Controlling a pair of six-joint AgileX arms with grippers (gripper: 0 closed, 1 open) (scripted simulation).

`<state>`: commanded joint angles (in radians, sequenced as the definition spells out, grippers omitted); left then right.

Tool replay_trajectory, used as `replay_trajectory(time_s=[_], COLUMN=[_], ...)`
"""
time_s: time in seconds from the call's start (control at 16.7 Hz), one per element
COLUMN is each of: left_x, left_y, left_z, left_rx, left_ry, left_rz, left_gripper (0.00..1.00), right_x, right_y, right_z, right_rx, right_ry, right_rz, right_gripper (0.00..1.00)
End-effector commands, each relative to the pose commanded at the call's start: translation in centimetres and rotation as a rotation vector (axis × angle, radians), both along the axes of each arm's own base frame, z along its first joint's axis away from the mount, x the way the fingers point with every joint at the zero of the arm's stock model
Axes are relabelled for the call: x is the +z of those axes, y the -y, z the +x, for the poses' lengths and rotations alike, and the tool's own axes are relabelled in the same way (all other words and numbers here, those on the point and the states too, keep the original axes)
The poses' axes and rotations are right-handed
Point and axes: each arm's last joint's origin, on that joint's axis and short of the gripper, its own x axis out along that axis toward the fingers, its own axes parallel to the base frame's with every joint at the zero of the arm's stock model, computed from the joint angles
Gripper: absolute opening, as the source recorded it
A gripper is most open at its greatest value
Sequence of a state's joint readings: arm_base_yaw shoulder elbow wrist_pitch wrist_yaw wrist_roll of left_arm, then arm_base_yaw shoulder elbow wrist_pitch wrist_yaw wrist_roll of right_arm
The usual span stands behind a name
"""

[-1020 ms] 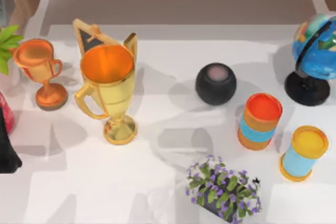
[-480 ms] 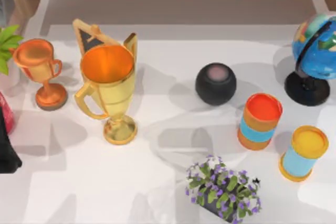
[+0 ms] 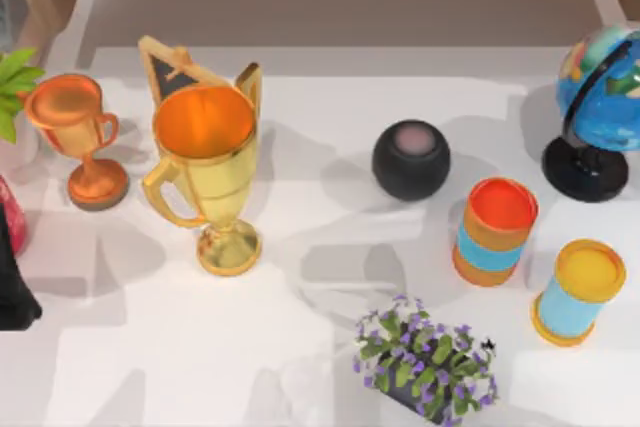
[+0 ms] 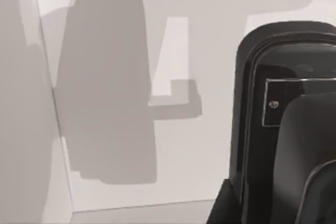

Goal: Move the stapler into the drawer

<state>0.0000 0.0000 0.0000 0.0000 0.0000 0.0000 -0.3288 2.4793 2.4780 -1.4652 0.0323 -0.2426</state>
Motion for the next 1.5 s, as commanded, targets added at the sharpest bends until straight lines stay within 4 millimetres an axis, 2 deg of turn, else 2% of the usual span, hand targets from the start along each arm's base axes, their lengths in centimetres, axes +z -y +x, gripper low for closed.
replay_trajectory(time_s=[0.18, 0.36, 0.54, 0.72, 1.02, 1.5], left_x=[0.0, 0.0, 0.0, 0.0, 0.0, 0.0], left_y=[0.0, 0.0, 0.0, 0.0, 0.0, 0.0], left_z=[0.0, 0.0, 0.0, 0.0, 0.0, 0.0], left_rx=[0.0, 0.0, 0.0, 0.0, 0.0, 0.0], left_ry=[0.0, 0.0, 0.0, 0.0, 0.0, 0.0], left_rz=[0.0, 0.0, 0.0, 0.0, 0.0, 0.0], left_gripper=[1.0, 1.0, 1.0, 1.0, 1.0, 1.0], right_x=[0.1, -0.3, -3.5, -6.9, -7.1, -7.1], right_y=[-0.3, 0.7, 2.1, 2.3, 2.3, 2.3], right_z=[-0.1, 0.1, 0.6, 0.7, 0.6, 0.6], right_rx=[-0.011, -0.024, 0.0, 0.047, 0.052, 0.052], right_ry=[-0.011, 0.028, 0.0, -0.078, -0.086, -0.086], right_rz=[0.004, -0.001, 0.005, 0.027, 0.029, 0.029], right_gripper=[0.0, 0.0, 0.0, 0.0, 0.0, 0.6])
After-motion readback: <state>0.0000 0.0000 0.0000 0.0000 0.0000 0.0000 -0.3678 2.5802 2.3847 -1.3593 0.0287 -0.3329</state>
